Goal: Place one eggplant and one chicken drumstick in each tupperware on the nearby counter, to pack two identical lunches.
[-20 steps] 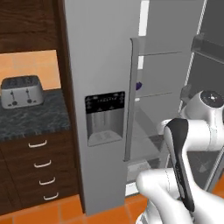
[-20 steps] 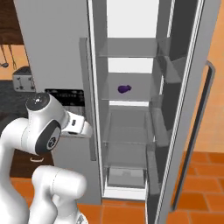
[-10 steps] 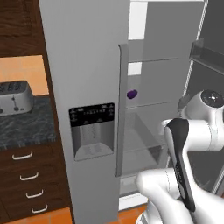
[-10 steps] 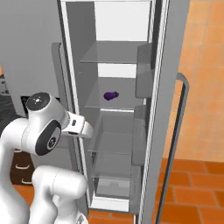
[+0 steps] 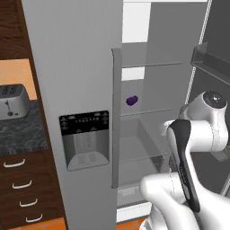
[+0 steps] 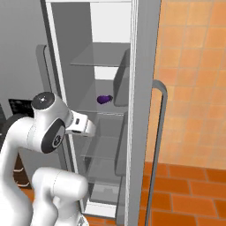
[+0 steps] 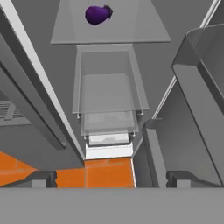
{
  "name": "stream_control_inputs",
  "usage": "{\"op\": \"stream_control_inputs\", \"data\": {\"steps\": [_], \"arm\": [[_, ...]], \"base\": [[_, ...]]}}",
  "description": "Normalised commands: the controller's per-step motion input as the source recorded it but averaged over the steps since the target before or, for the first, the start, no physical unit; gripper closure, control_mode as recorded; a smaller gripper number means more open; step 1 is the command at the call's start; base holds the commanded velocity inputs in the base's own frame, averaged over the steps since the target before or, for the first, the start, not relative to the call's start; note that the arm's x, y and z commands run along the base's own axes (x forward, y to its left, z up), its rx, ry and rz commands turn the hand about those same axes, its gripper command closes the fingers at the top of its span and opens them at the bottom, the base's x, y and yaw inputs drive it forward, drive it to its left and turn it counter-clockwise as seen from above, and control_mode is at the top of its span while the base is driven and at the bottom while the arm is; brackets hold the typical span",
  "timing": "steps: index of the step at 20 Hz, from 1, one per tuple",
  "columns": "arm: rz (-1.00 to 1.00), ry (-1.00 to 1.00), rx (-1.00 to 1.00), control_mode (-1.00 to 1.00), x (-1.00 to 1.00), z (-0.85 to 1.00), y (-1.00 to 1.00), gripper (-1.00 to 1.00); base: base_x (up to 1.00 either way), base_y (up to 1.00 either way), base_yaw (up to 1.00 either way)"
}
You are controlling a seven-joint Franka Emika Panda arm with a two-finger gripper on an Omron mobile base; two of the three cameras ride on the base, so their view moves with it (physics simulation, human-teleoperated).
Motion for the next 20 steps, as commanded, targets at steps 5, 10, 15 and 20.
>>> {"op": "stream_control_inputs", "data": {"steps": [5, 10, 15, 20], "arm": [[0.0, -0.04, 0.0, -1.0, 0.96, 0.0, 0.21, -1.0], [-0.04, -0.1, 0.01, -1.0, 0.96, 0.04, 0.07, -1.0], [-0.02, 0.0, 0.03, -1.0, 0.53, 0.19, -0.01, -1.0], [0.07, -0.03, 0.0, -1.0, 0.26, 0.02, 0.0, -1.0]], "base": [[0.0, 0.0, 0.0], [0.0, 0.0, 0.0], [0.0, 0.0, 0.0], [0.0, 0.0, 0.0]]}}
